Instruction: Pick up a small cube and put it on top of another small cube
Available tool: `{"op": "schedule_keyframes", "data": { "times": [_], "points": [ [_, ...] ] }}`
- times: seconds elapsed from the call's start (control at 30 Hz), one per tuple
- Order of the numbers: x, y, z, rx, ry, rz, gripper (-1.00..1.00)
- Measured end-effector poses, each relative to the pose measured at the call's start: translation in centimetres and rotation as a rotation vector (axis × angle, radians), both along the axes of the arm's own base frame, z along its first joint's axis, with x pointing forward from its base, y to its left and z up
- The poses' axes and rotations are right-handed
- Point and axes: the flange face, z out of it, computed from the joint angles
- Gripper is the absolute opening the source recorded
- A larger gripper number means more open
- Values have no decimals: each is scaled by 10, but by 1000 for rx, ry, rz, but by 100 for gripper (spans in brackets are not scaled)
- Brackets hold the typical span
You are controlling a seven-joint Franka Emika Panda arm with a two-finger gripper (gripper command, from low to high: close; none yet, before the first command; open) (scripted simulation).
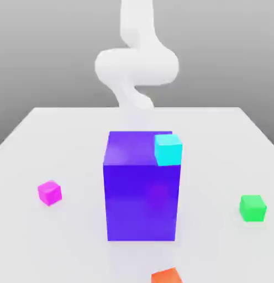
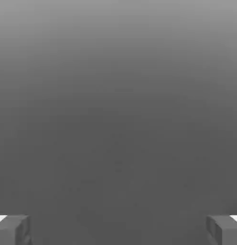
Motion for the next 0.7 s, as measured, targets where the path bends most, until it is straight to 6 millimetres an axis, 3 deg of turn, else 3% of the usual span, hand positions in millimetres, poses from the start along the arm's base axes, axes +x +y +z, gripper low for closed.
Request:
{"op": "schedule_keyframes", "data": {
  "times": [0.17,0.33,0.5,0.7],
  "points": [
    [32,-51,-83,-24,127,-123,0],
    [38,-108,-167,-18,250,-236,0],
    [20,-162,-250,15,371,-343,0],
    [-28,-212,-344,91,504,-462,0]
  ]
}}
